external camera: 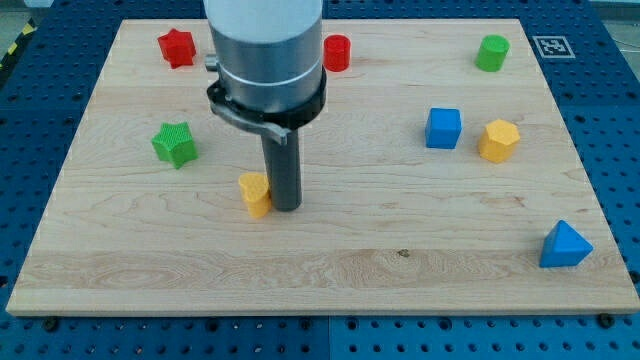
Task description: Move the yellow heart to bottom left of the green star
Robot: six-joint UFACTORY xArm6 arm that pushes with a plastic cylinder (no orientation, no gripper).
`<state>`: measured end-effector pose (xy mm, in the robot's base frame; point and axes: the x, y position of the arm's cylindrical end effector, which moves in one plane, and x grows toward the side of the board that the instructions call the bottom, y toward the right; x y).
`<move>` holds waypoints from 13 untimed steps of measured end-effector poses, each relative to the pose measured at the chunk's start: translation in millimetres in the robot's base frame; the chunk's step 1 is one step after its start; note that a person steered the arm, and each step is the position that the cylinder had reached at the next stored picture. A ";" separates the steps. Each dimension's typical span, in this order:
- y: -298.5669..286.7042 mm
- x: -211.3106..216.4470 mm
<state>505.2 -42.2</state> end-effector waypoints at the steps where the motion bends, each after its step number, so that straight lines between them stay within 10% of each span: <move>1: -3.4 -16.2; 11: -120.4 59.1; 13: -15.6 -6.3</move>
<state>498.9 -57.8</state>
